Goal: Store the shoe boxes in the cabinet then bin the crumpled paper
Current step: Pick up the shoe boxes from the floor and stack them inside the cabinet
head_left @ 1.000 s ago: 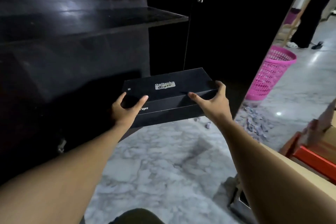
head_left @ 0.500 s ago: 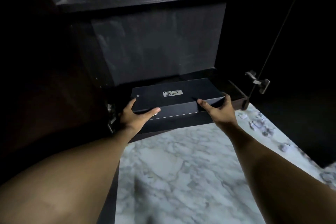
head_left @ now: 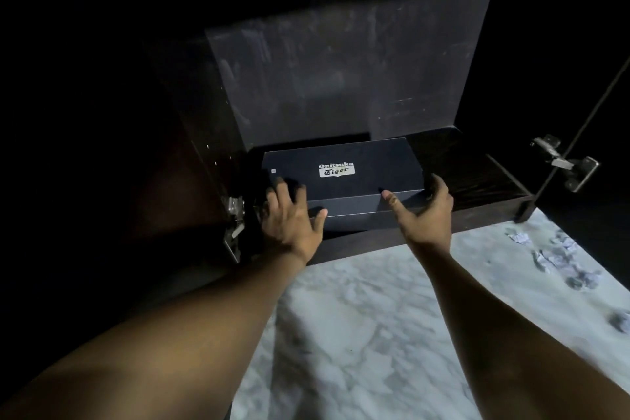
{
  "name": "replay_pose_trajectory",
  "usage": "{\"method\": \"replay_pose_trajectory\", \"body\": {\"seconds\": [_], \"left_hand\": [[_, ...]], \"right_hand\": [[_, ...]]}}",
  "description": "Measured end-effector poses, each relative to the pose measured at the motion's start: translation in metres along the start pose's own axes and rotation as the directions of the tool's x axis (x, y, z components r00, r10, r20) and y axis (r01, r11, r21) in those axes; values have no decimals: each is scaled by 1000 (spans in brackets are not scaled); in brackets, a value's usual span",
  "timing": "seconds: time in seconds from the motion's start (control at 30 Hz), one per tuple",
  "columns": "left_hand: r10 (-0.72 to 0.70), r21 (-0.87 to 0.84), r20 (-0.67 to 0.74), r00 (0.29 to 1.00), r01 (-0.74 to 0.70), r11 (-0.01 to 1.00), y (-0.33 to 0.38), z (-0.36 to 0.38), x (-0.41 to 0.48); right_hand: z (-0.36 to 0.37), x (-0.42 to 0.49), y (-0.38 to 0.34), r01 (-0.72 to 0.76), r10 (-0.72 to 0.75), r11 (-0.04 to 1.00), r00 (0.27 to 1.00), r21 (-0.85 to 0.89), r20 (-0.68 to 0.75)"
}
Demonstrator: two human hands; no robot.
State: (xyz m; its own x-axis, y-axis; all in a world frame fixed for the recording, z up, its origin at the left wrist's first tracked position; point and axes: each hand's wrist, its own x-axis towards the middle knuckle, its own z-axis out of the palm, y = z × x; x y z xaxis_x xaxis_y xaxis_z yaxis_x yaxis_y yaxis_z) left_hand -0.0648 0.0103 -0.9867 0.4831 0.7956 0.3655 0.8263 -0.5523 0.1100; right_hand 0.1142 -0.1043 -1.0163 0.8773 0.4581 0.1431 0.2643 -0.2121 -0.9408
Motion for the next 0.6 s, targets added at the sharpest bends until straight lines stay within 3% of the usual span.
{"method": "replay_pose_trajectory", "body": {"seconds": [0.1, 0.23, 0.5, 0.6], "left_hand": [[99, 6, 50, 994, -99, 995, 2, -1, 8], [37, -41, 120, 992, -32, 999, 1, -5, 35], [-83, -59, 132, 988, 92, 994, -6, -2, 74], [-92, -136, 132, 987, 110, 985, -13, 7, 90]], "right_hand": [[2, -12, 3, 68, -86, 984, 991, -162, -106], [8, 0, 5, 64, -83, 977, 993, -202, -88], [41, 34, -12, -7, 24, 980, 996, -199, 81], [58, 46, -19, -9, 27, 996, 978, -87, 209]]}}
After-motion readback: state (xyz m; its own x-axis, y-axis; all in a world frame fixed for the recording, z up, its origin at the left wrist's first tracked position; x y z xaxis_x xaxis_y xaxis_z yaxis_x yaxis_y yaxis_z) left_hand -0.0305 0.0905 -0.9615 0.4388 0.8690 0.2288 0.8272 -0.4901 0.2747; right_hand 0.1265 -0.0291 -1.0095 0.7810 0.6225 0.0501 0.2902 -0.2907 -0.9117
